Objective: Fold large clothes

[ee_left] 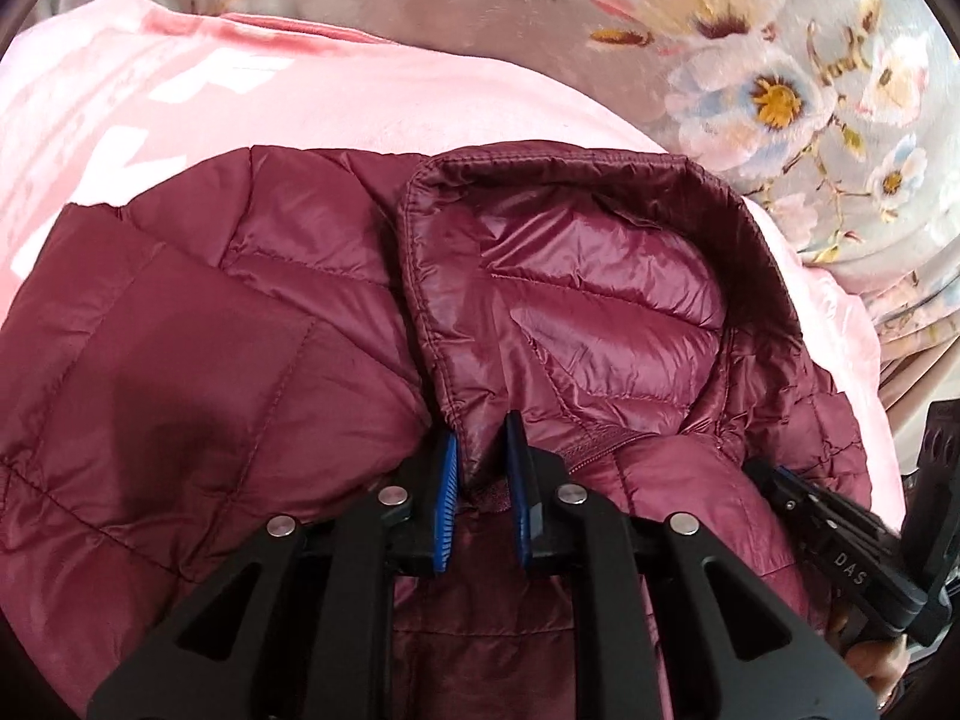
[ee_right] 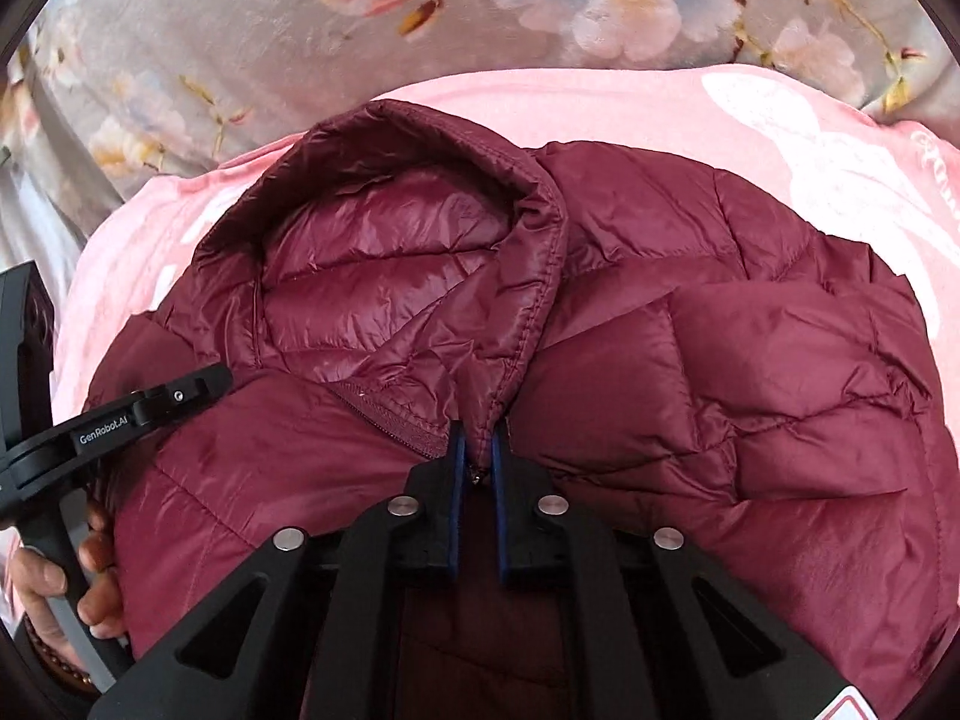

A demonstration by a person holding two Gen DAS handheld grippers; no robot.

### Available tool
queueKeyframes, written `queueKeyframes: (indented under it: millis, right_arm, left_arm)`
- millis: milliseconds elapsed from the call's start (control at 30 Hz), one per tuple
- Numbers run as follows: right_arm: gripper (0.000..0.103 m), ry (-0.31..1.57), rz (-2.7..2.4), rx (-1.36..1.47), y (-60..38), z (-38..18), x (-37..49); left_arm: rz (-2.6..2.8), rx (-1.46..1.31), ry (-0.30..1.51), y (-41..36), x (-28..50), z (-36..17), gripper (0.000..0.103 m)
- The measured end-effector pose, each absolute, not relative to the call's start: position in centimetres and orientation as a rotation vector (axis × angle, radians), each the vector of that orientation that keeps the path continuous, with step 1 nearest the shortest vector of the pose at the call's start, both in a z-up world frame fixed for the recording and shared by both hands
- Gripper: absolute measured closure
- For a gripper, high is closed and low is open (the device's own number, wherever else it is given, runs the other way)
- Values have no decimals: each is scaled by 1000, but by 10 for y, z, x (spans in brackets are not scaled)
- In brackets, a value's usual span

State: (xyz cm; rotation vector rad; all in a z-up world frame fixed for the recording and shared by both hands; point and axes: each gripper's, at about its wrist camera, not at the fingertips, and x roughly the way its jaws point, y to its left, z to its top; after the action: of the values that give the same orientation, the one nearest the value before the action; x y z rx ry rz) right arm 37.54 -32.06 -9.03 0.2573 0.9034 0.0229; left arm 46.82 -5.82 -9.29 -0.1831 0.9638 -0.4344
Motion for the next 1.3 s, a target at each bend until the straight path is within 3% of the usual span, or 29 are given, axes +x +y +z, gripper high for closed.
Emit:
queueKeyframes:
  millis: [200, 300, 400, 533, 633, 700, 833, 900, 1000, 1300]
  right_arm:
    - [93, 967, 62, 377, -347, -76, 358]
    - [85, 909, 55, 378, -353, -46, 355]
    - [85, 840, 47, 409, -356, -20, 377]
    - [85, 748, 12, 495, -360, -2, 426]
    - [85, 727, -28, 540, -355, -15, 466]
    - [85, 777, -17, 534, -349, -30, 480]
    - [86, 872, 12, 342, -333, -55, 475]
    - [87, 880, -10, 275, -332, -60, 468]
    - [95, 913, -42, 237, -341, -77, 462]
    - [98, 898, -54, 129, -334, -102, 456]
  left_arm:
    - [-454, -195, 1018, -41, 463, -72, 87]
    - [-425, -158, 962, -34, 466, -39, 89]
    - [-400, -183, 909, -39, 485, -5, 87]
    - [-347, -296, 846, -54, 533, 19, 66]
    - [-305, -365, 866, -63, 564, 6, 66]
    - [-318, -403, 970, -68, 579, -23, 68]
    - [-367, -333, 1064, -67, 575, -56, 70]
    - [-362, -265, 1061, -66, 568, -65, 72]
    - [-351, -196, 1055, -68, 563, -74, 77]
    - [-282, 104, 889, -99, 540, -87, 77]
